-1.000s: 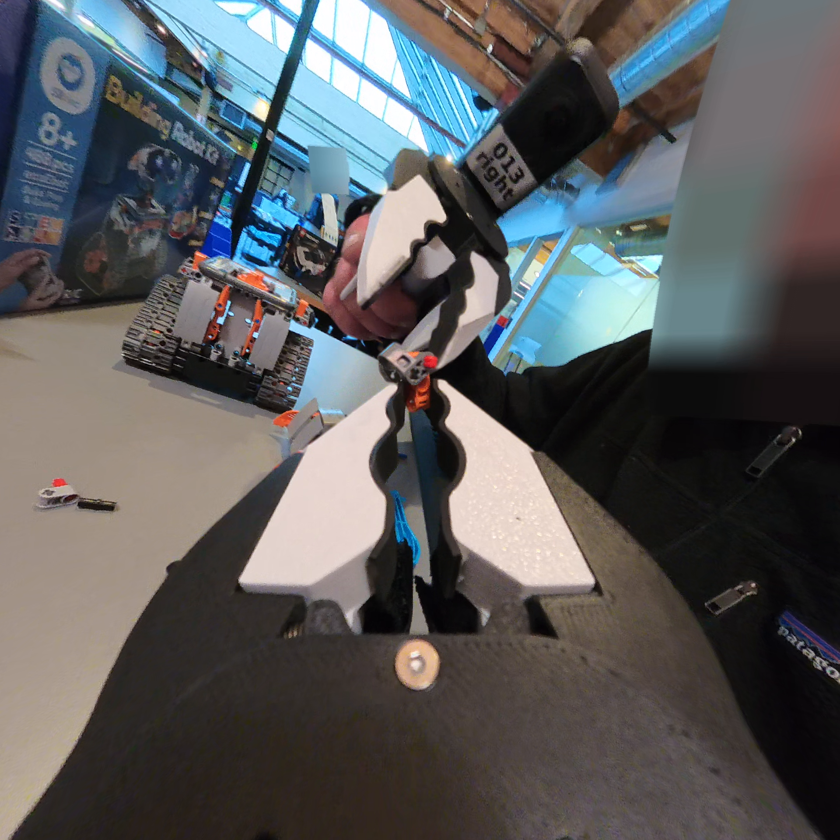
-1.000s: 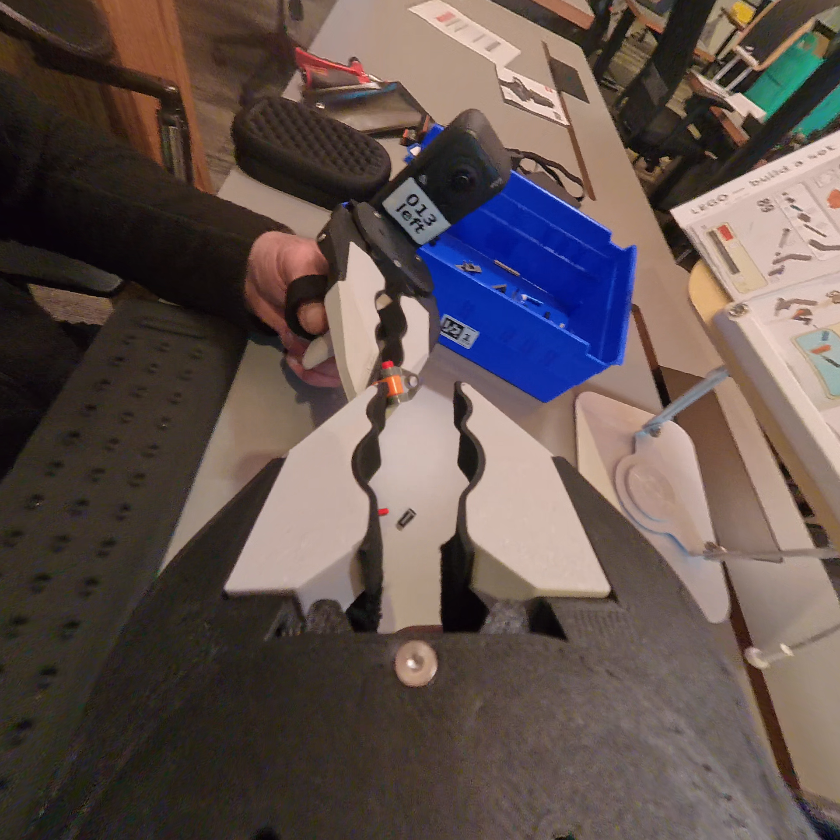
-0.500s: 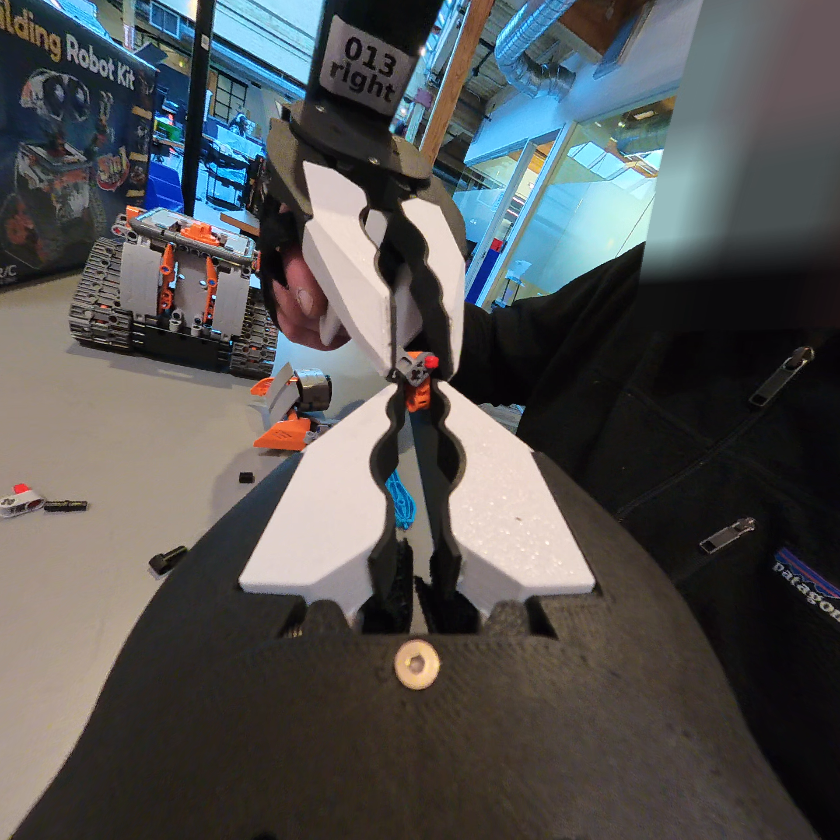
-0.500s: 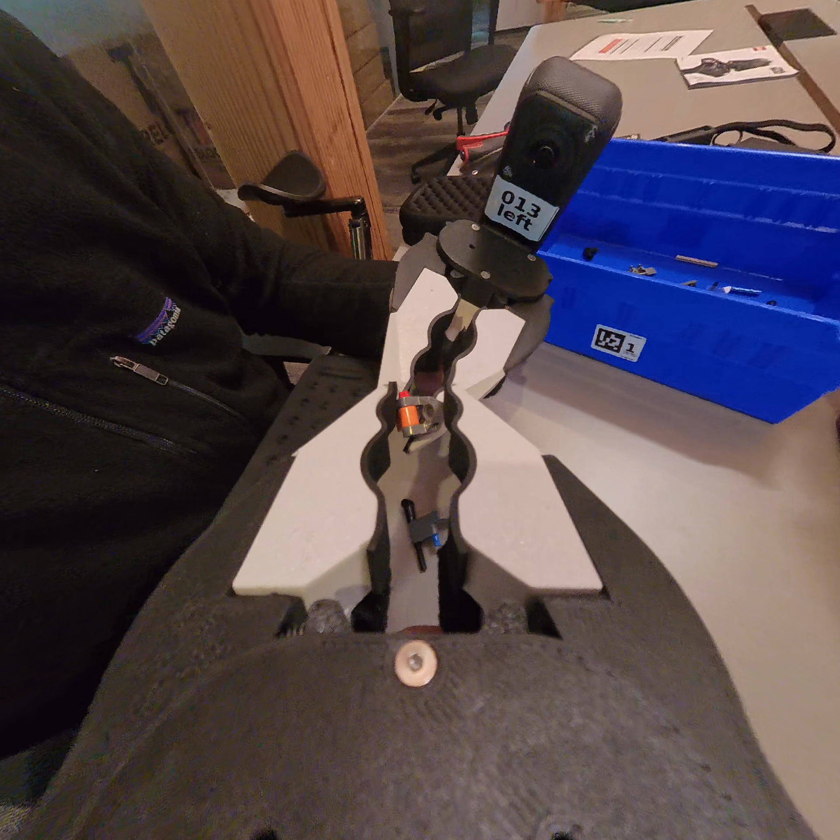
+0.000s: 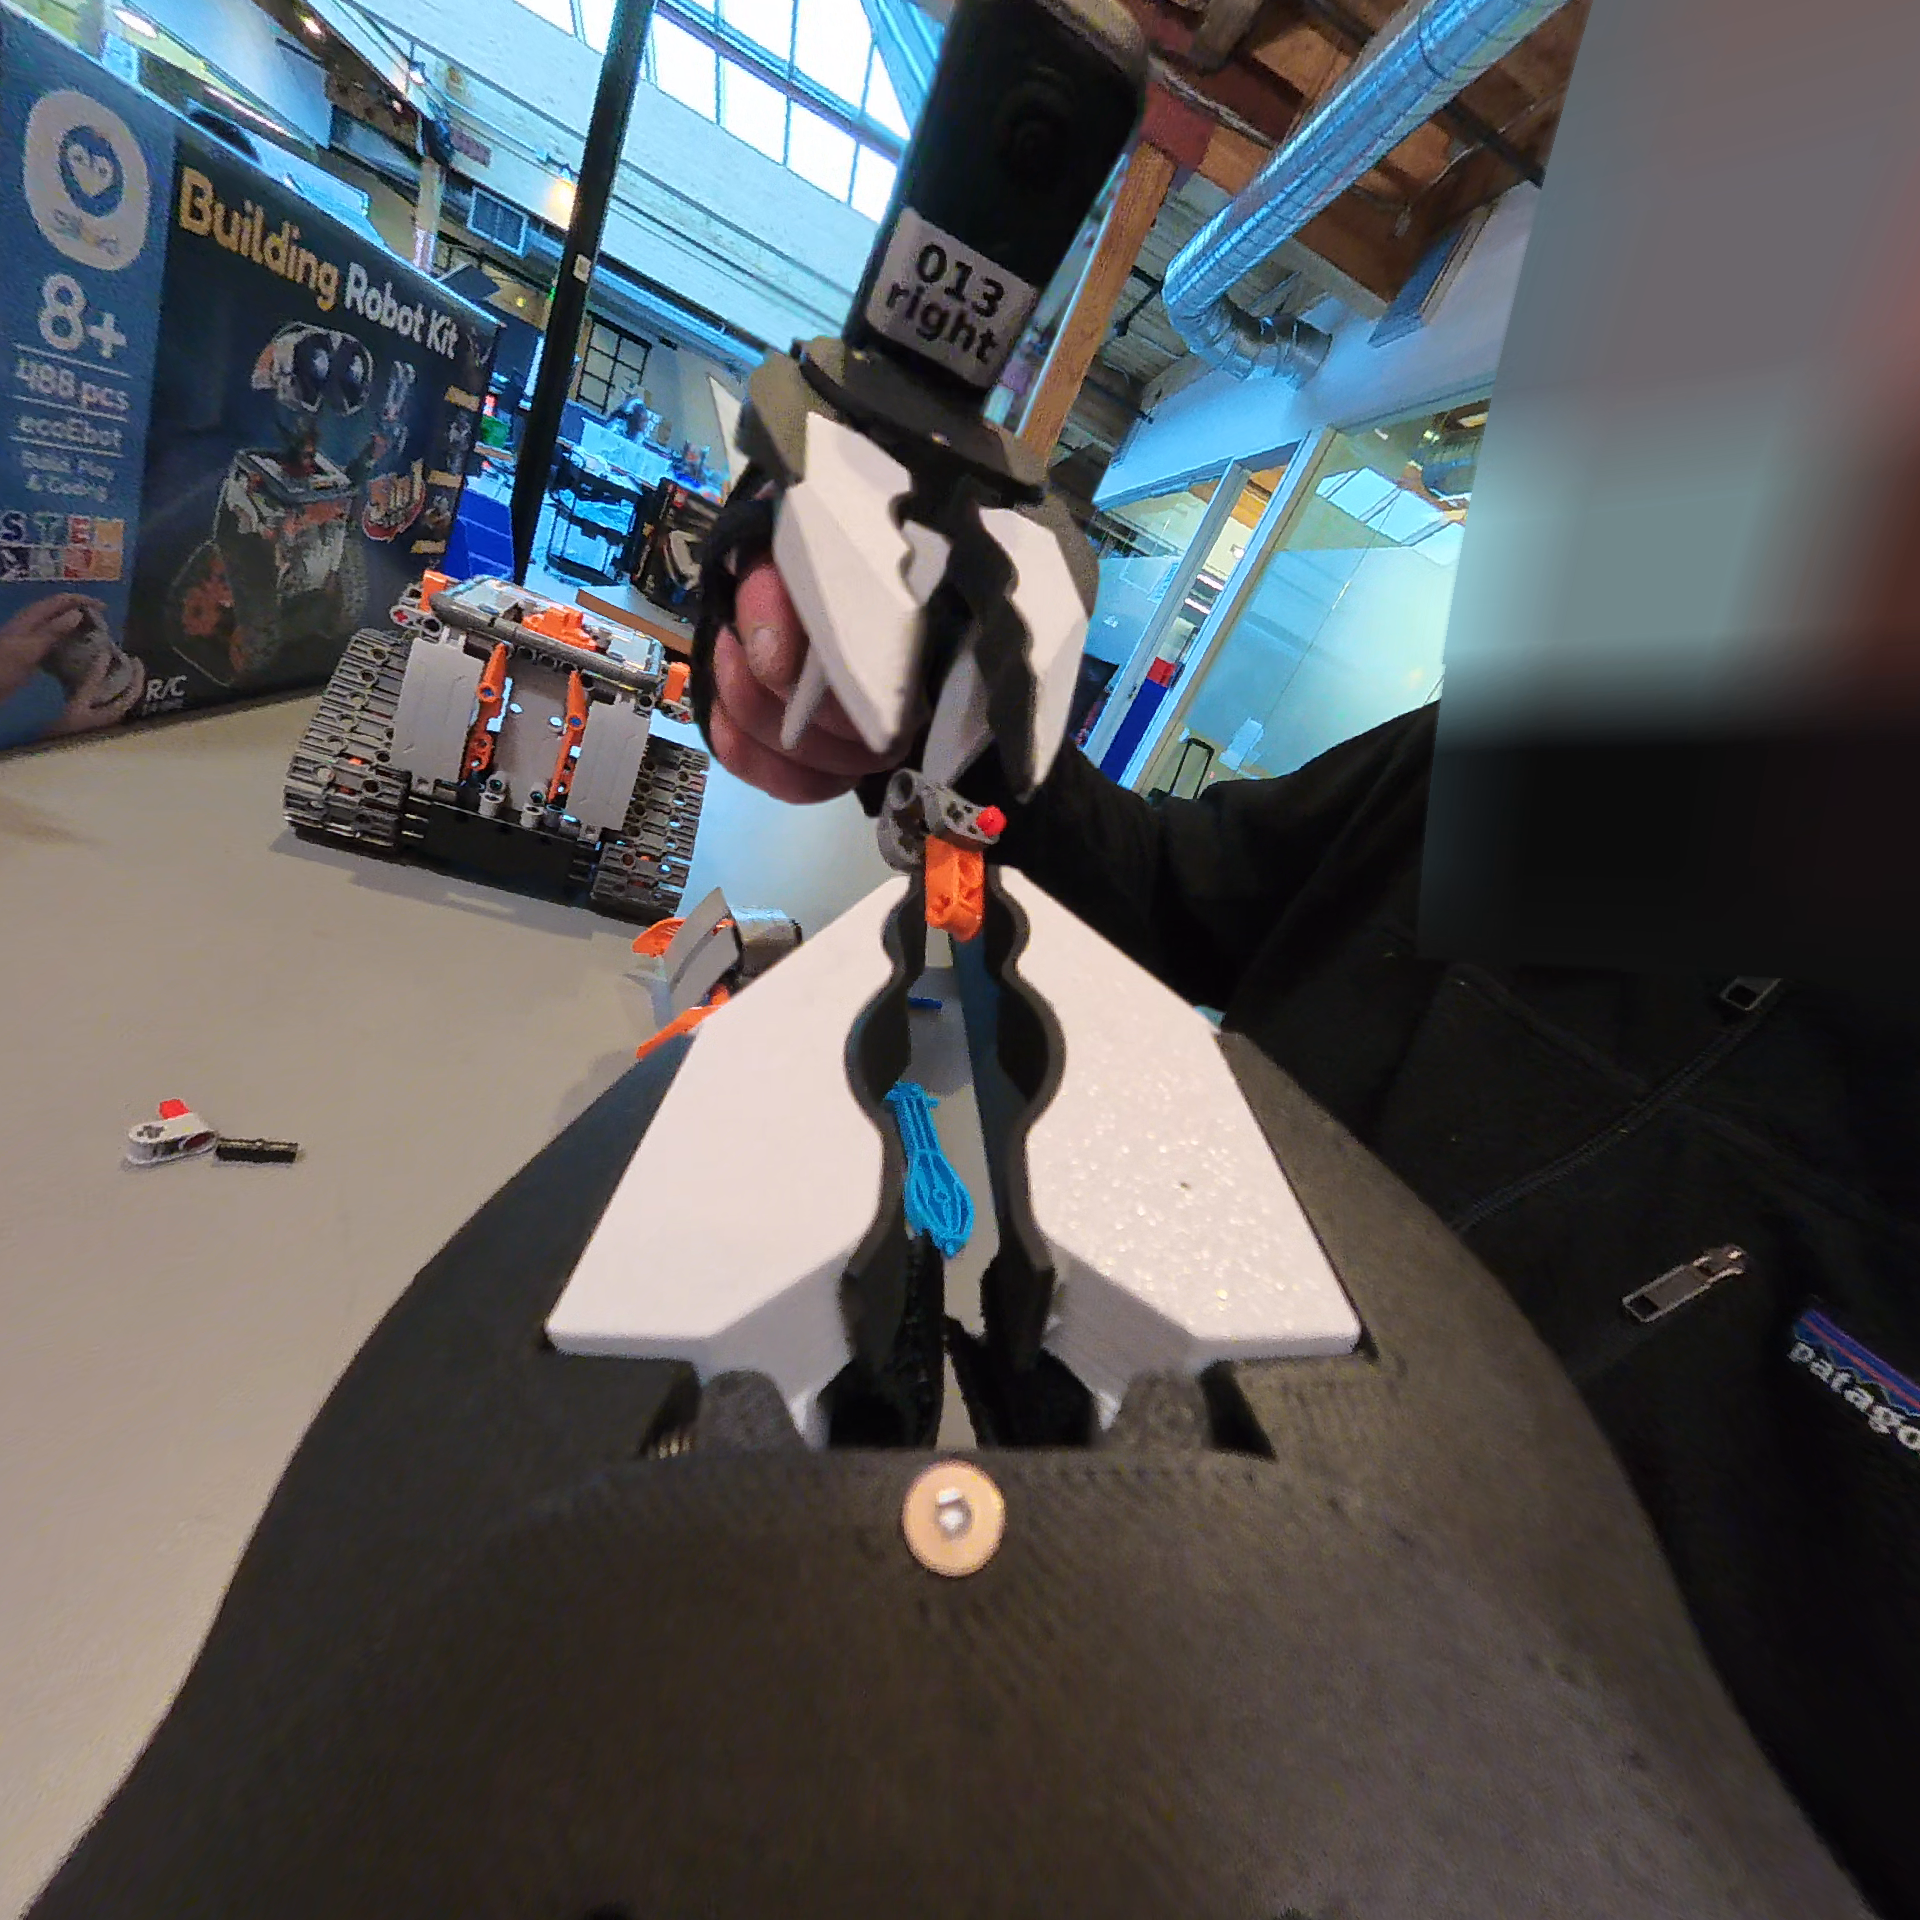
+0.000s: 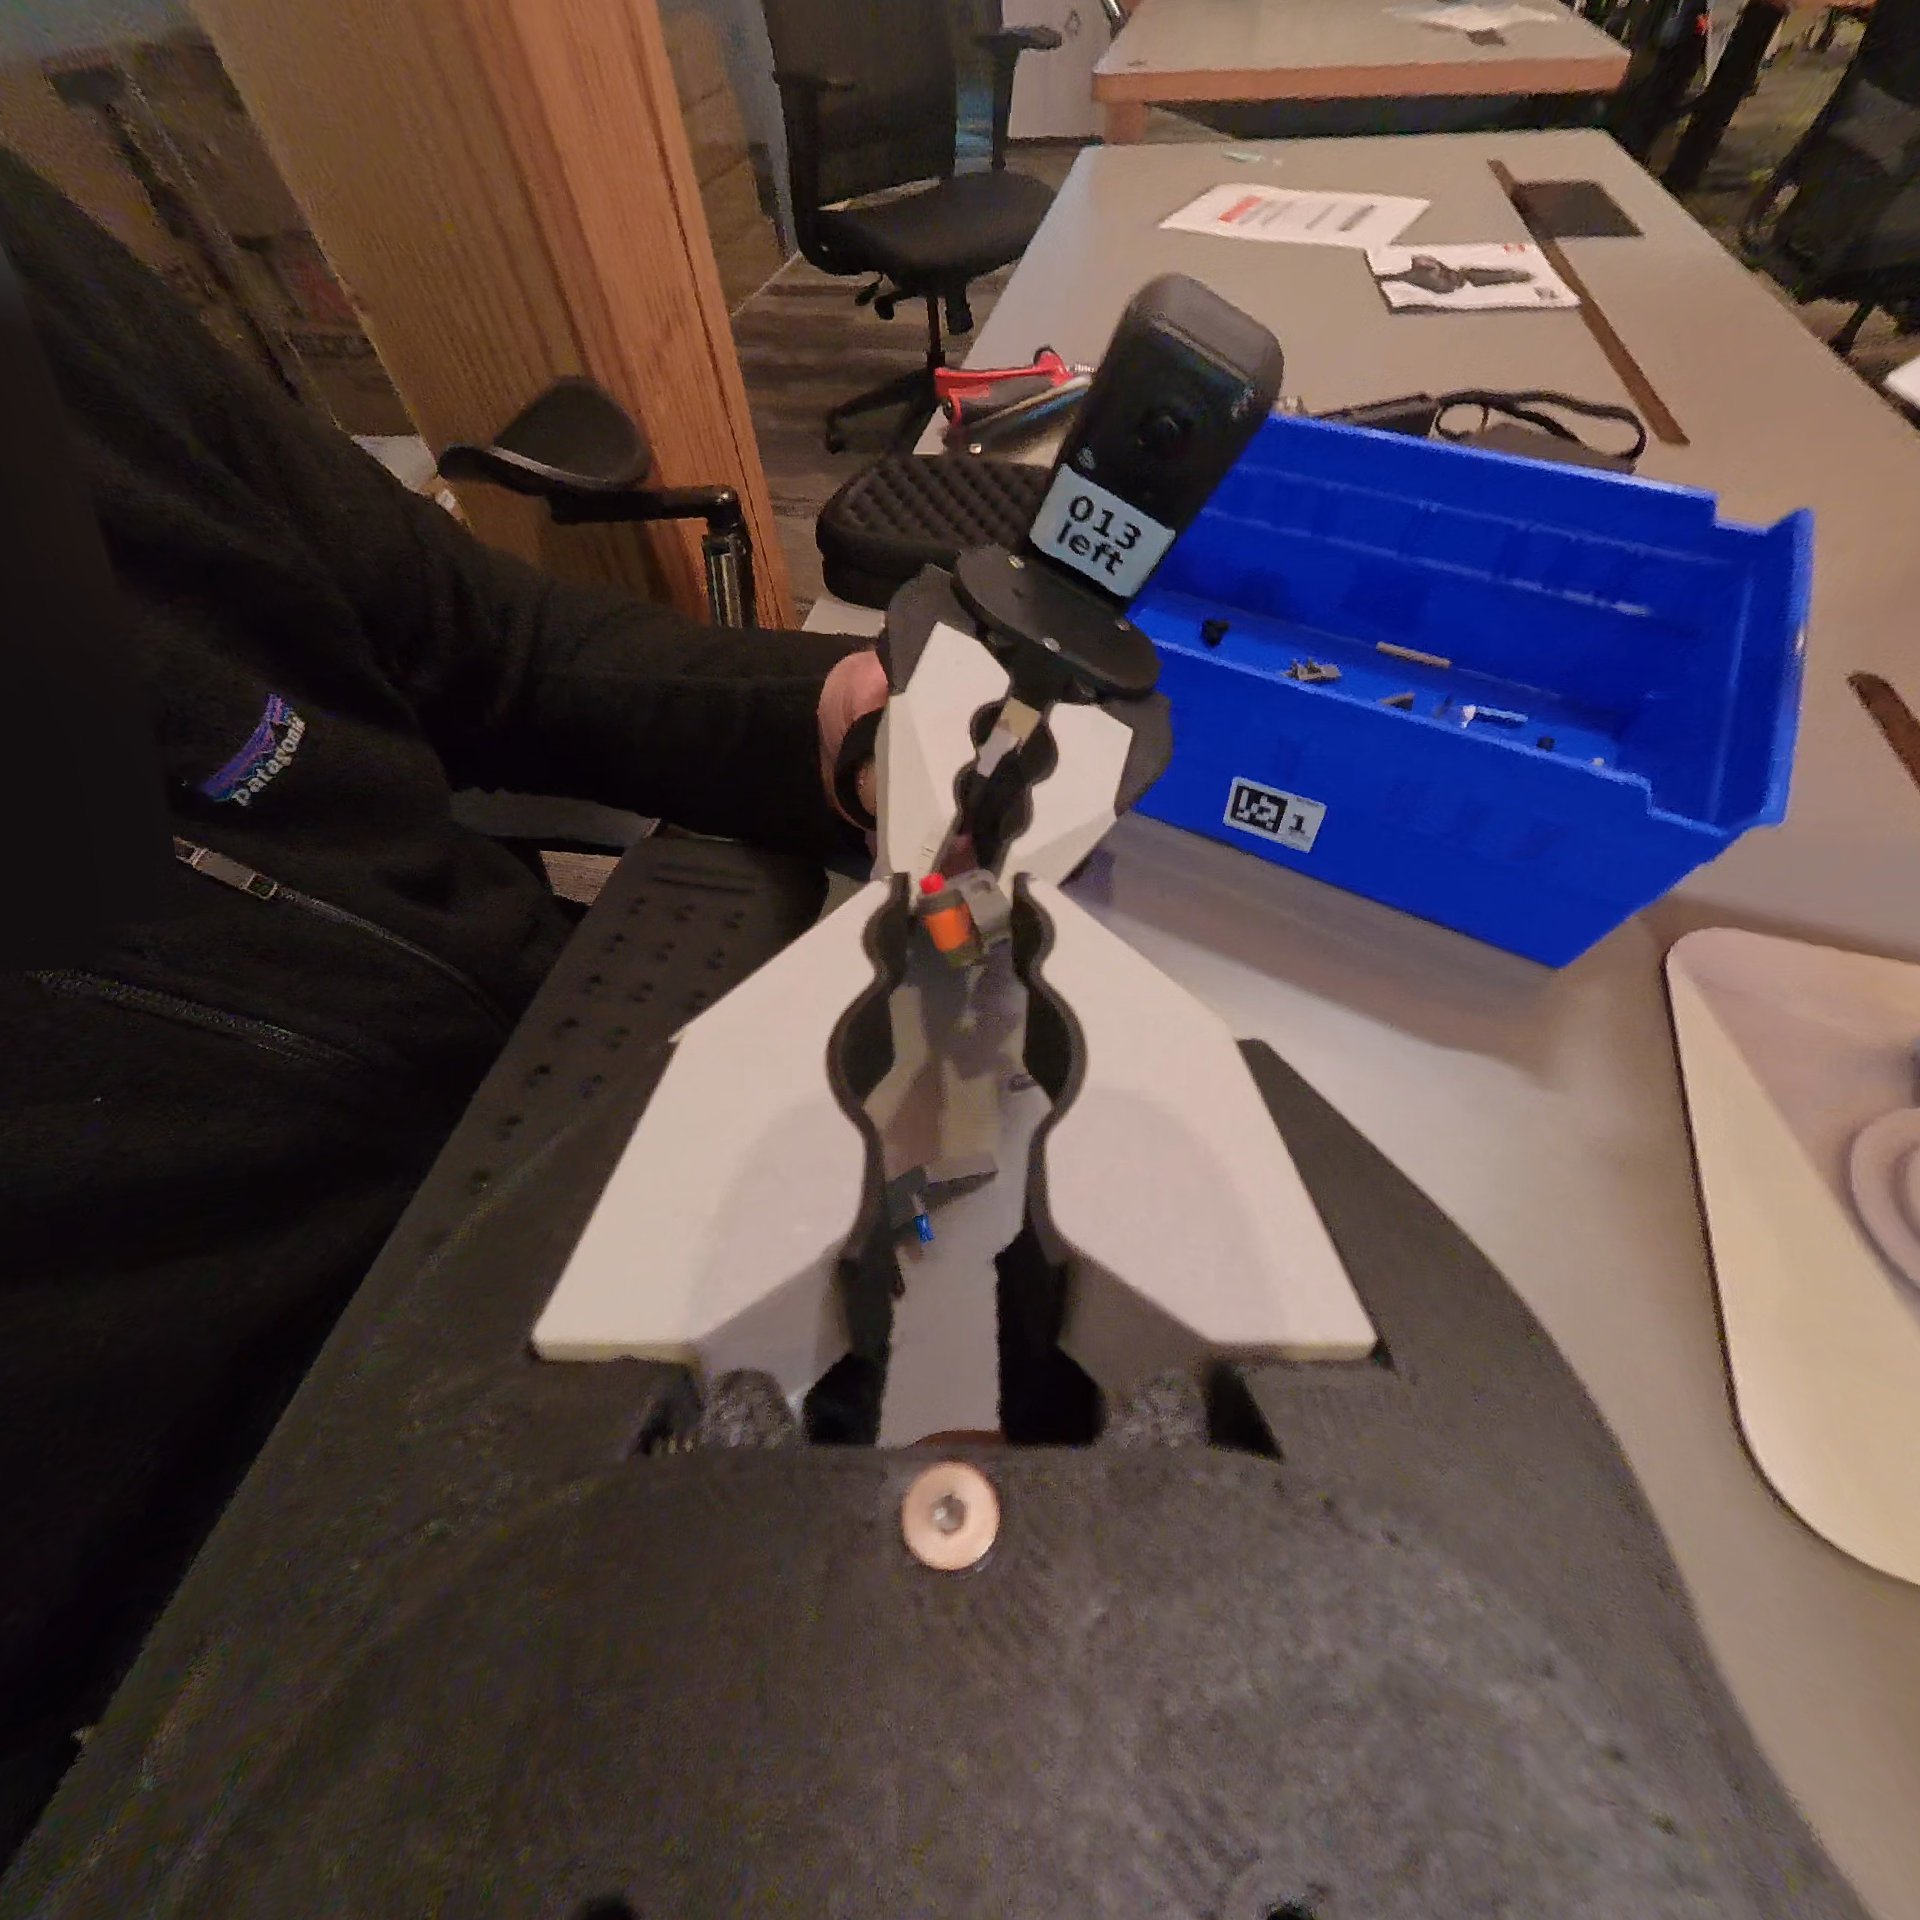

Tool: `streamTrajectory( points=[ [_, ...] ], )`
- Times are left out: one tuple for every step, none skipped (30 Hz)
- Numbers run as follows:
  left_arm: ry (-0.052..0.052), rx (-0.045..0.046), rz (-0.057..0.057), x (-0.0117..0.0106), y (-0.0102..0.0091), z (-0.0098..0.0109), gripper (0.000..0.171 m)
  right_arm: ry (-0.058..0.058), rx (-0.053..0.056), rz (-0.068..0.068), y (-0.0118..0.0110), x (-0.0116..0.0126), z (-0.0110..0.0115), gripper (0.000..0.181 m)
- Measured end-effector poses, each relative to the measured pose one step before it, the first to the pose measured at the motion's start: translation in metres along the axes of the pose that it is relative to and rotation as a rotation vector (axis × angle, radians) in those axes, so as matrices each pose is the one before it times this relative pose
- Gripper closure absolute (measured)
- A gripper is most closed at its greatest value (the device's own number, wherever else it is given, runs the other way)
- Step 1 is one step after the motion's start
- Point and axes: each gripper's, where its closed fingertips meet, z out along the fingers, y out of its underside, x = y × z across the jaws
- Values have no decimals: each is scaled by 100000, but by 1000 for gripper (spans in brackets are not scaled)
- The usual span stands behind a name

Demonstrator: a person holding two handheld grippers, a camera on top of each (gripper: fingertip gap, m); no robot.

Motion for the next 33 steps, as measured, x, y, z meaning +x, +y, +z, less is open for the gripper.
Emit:
streamTrajectory(
  points=[
    [-1215, -334, 822, -131, 41, 8, 164, -793, -732, 1814, 271, 45, 179, 155],
    [-92, 133, -235, -19, -21, -12, 164, -162, -738, 883, 269, 86, 253, 148],
    [765, 581, -670, 96, -65, -35, 164, 649, -774, -237, 249, 129, 262, 144],
    [633, 454, -596, 62, -39, -25, 164, -184, -1044, -1068, 256, -50, 234, 149],
    [416, 111, -585, 16, 25, -45, 164, -306, -418, -1327, 107, -129, 149, 161],
    [700, 680, -703, 45, -55, -79, 164, 345, 337, -342, -63, -15, 51, 161],
    [641, 623, -511, 63, -45, -46, 164, 204, 38, 339, -69, 14, -28, 162],
    [60, 661, 141, 30, -61, 14, 164, 669, 143, -311, -86, 77, -112, 165],
    [28, 676, -93, 17, -60, 34, 164, 826, 415, -204, -122, 85, -123, 166],
    [266, 826, -610, -7, -86, 25, 163, 496, 741, 536, -174, 42, -93, 167],
    [606, 1390, -791, 38, -175, -38, 164, 1007, 890, -39, -187, 56, -92, 167],
    [-577, 1316, -488, -132, -152, -67, 164, 1970, 584, -617, -144, 161, -112, 168],
    [-440, 1110, -482, -143, -117, -78, 164, 2148, 722, -358, -143, 207, -136, 170],
    [801, 1654, -1194, 28, -190, -46, 164, 1307, 913, -113, -119, 89, -121, 172],
    [359, 1406, -1059, -39, -156, 23, 164, 1531, 524, -75, -13, 121, -91, 173],
    [-1110, -187, -147, -256, 107, 65, 163, 2031, -180, 82, 102, 188, -16, 174],
    [-880, -843, 160, -187, 205, 89, 163, 1666, -671, 189, 152, 125, 57, 175],
    [-1032, -487, 424, -151, 84, 57, 163, 1728, -567, 308, 91, 152, 42, 176],
    [-2295, -277, 1512, -262, 20, 10, 161, 1614, -798, 411, 59, 122, 23, 176],
    [-2434, -782, 2059, -233, 43, -18, 158, 1316, -1209, 44, 54, 78, -14, 176],
    [-2705, -1014, 2389, -239, 46, -67, 157, 1703, -1012, -503, -19, 118, -54, 176],
    [-3493, -1013, 3264, -289, 37, -87, 155, 1893, -787, -377, -89, 142, -82, 176],
    [-3336, -1134, 3713, -215, 56, -57, 154, 1458, -1041, 65, -58, 124, -64, 176],
    [-2247, -1231, 2905, -89, 89, -65, 152, 1790, -1337, -594, -7, 154, -43, 176],
    [-2634, -1182, 2398, -166, 124, -68, 150, 1783, -1503, -1316, 34, 134, -17, 176],
    [-3371, -1076, 2846, -272, 139, -87, 149, 655, -1089, -632, -7, -9, -23, 176],
    [-2118, -1027, 2644, -100, 87, -82, 149, 500, -730, 116, -62, 17, -20, 176],
    [-1718, -340, 2291, -41, -47, -89, 148, 1667, -1079, -503, 12, 178, -19, 176],
    [-1186, 872, 1764, 5, -247, -115, 148, 1769, -1803, -1263, 133, 156, 17, 176],
    [-413, 691, 872, 40, -228, -83, 148, 957, -1907, -851, 162, 36, 64, 176],
    [-616, -349, 681, -36, -61, -38, 148, 448, -1417, -226, 104, -16, 65, 176],
    [-1797, -889, 1175, -206, 35, 5, 148, 342, -981, -296, 37, -37, 59, 176],
    [-1159, -1016, 1733, -50, 28, 67, 148, 252, -1126, -746, 64, -85, 76, 176]
  ],
)
